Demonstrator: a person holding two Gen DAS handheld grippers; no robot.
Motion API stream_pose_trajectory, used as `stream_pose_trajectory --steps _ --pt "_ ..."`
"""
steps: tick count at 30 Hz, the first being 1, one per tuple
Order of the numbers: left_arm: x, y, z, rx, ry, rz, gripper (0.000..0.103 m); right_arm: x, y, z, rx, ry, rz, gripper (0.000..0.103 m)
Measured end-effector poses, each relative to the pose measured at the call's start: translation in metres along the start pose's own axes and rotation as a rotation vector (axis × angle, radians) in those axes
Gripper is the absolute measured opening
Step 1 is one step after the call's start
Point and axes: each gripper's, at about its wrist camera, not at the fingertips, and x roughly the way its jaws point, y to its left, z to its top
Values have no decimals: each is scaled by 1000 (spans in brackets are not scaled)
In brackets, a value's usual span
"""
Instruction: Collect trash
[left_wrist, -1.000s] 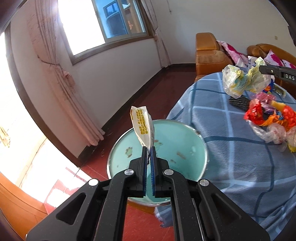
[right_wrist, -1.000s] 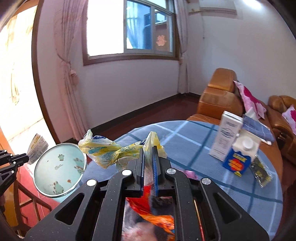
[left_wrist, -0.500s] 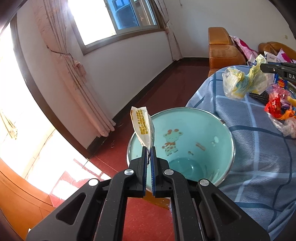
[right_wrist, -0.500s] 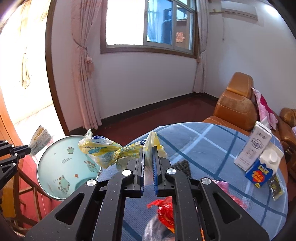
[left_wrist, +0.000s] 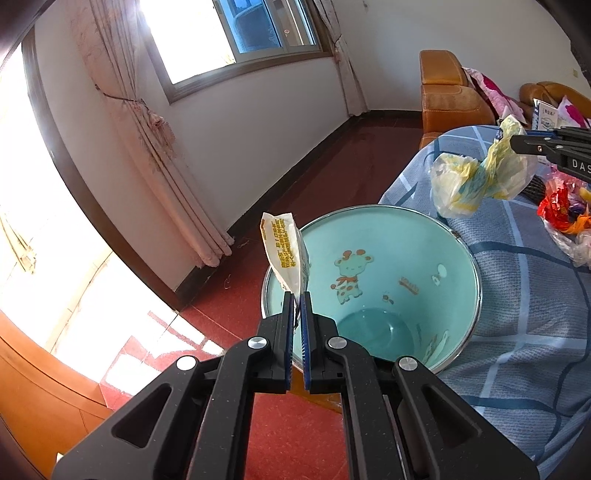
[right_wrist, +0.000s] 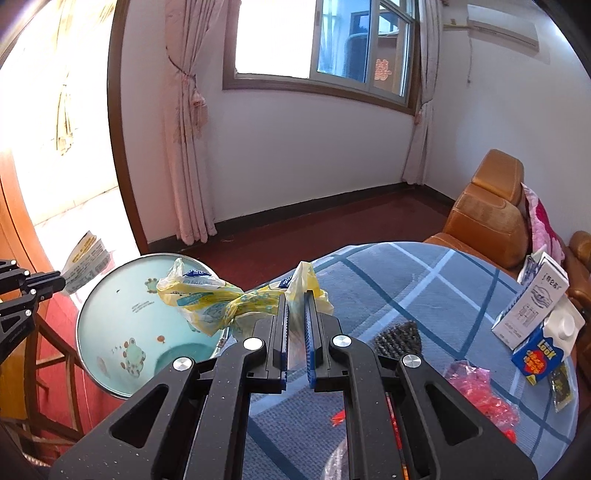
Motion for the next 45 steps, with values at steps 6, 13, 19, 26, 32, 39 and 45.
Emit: stream_pose_trajectory --steps 6,13,19,26,32,39,45 --pt "-1 0 1 2 -2 -7 5 3 4 1 -12 7 15 9" --pt "-4 -1 2 -2 -18 -1 20 4 14 4 -16 3 57 29" --pt "-6 -5 2 1 -33 11 41 2 14 4 -8 -1 65 48" --pt "-7 -8 2 1 -34 7 43 -3 7 1 9 -6 65 48" --pt "-3 -5 3 -15 -35 12 48 4 -9 4 88 12 -18 51" --pt "8 4 10 -63 -41 27 53 33 -18 0 173 102 -34 58" --pt "20 0 -3 -58 -4 2 53 58 -14 -18 178 213 12 53"
